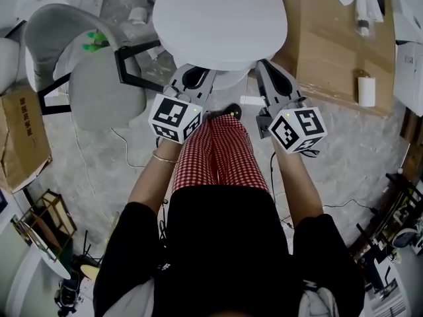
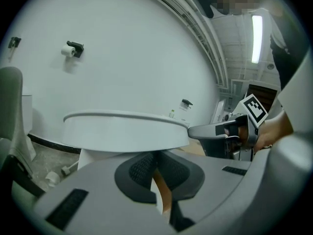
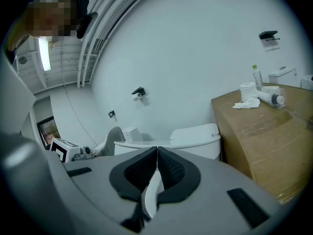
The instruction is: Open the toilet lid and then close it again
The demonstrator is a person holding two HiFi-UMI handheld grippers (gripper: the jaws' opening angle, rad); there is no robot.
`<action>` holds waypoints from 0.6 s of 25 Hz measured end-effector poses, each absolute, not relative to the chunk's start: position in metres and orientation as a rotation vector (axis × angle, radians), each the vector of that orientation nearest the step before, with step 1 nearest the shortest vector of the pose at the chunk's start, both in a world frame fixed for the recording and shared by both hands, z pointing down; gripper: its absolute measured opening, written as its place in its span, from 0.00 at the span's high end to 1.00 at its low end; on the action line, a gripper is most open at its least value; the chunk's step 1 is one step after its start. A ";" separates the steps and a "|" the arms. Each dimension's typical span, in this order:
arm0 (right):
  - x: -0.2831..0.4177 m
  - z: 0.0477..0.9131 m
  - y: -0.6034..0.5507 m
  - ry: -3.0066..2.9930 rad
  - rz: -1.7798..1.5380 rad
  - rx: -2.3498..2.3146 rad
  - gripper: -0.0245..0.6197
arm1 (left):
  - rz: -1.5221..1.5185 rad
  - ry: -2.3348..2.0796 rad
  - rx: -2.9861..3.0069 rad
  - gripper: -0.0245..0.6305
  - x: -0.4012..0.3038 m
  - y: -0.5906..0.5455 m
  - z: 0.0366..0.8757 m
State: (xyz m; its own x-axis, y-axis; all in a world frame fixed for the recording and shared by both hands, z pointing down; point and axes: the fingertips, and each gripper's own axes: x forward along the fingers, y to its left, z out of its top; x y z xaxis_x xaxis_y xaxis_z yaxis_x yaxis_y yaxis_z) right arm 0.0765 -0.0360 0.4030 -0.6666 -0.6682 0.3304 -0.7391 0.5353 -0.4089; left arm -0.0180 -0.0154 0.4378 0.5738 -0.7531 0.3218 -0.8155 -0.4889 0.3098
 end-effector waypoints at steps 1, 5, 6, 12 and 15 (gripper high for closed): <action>0.077 0.403 -0.037 -2.633 0.801 1.225 0.93 | 0.204 -1.257 2.391 0.96 -0.018 -0.016 0.438; 0.079 0.408 -0.032 -2.616 0.810 1.283 0.93 | 0.219 -1.218 2.418 0.96 -0.014 -0.012 0.443; 0.079 0.409 -0.031 -2.610 0.811 1.297 0.93 | 0.218 -1.203 2.424 0.96 -0.014 -0.010 0.444; 0.076 0.417 -0.027 -2.592 0.832 1.343 0.93 | 0.225 -1.169 2.448 0.96 -0.015 -0.005 0.451; 0.078 0.419 -0.024 -2.580 0.831 1.347 0.93 | 0.222 -1.151 2.444 0.96 -0.012 -0.002 0.453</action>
State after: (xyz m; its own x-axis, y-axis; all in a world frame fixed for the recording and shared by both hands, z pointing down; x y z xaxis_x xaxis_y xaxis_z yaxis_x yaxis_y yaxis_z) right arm 0.0784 -0.0241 0.4190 -0.5987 -0.7246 0.3413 -0.7876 0.4550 -0.4155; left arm -0.0123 -0.0017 0.4531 0.6429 -0.6967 0.3183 -0.7651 -0.5641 0.3105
